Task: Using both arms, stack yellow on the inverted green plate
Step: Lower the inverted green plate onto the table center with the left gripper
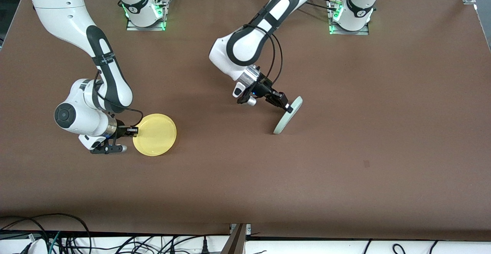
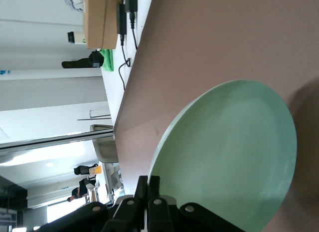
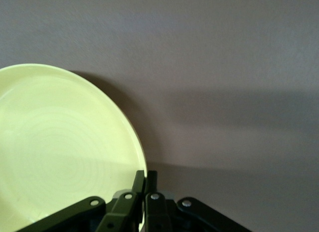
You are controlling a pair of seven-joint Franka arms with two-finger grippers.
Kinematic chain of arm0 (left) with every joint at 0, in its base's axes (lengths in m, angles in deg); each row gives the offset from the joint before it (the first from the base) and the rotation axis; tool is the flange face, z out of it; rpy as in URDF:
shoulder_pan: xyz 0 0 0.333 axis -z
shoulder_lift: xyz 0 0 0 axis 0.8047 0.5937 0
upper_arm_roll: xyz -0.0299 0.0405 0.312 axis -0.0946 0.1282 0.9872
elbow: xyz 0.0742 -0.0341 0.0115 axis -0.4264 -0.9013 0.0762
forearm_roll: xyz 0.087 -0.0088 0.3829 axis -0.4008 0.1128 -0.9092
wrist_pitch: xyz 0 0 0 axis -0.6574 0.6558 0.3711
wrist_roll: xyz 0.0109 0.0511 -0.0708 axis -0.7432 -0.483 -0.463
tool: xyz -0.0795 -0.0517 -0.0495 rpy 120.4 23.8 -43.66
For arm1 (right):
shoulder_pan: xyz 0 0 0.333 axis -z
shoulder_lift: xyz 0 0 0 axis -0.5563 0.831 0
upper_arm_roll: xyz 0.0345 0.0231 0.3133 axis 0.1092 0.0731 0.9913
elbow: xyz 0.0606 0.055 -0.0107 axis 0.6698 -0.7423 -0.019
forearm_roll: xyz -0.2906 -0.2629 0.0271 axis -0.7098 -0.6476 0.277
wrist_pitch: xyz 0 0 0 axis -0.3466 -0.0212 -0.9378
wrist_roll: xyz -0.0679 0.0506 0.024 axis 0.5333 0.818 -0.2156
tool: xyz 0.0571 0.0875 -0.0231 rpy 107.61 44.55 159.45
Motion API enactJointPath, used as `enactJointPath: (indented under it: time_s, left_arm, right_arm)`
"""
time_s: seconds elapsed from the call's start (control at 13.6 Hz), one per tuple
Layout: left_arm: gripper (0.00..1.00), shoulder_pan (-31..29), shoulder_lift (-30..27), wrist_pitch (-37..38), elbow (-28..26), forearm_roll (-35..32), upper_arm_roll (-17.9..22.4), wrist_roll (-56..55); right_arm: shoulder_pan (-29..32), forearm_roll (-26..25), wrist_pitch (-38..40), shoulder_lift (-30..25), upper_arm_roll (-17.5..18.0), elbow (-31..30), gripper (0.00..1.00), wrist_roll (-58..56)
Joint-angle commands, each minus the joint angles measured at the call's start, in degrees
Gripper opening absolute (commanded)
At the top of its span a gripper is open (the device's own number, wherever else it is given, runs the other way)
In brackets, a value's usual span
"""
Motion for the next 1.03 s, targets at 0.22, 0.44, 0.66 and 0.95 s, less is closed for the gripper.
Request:
enactJointPath:
  time_s: [0.22, 0.44, 0.66, 0.95]
  left_arm:
    - [1.00, -0.9, 4.7, -9.9, 3.0, 13.0, -2.3, -5.6]
    - [1.00, -2.7, 4.0, -16.3, 3.1, 23.6, -2.0, -7.5]
    - [1.00, -5.9, 3.4, -24.2, 3.2, 33.5, -2.2, -8.7]
    - [1.00, -9.4, 1.3, -28.1, 3.3, 40.1, -2.4, -8.6]
  right_arm:
    - [0.6, 1.7, 16.6, -4.0, 0.0, 10.8, 0.00, -1.8]
    - [0.6, 1.9, 22.3, -5.2, -0.2, 13.5, 0.00, -1.5]
    - [0.7, 1.9, 23.3, -5.9, -0.4, 13.7, 0.00, -1.7]
    - [0.5, 1.9, 23.3, -6.0, -0.2, 13.8, 0.00, -1.2]
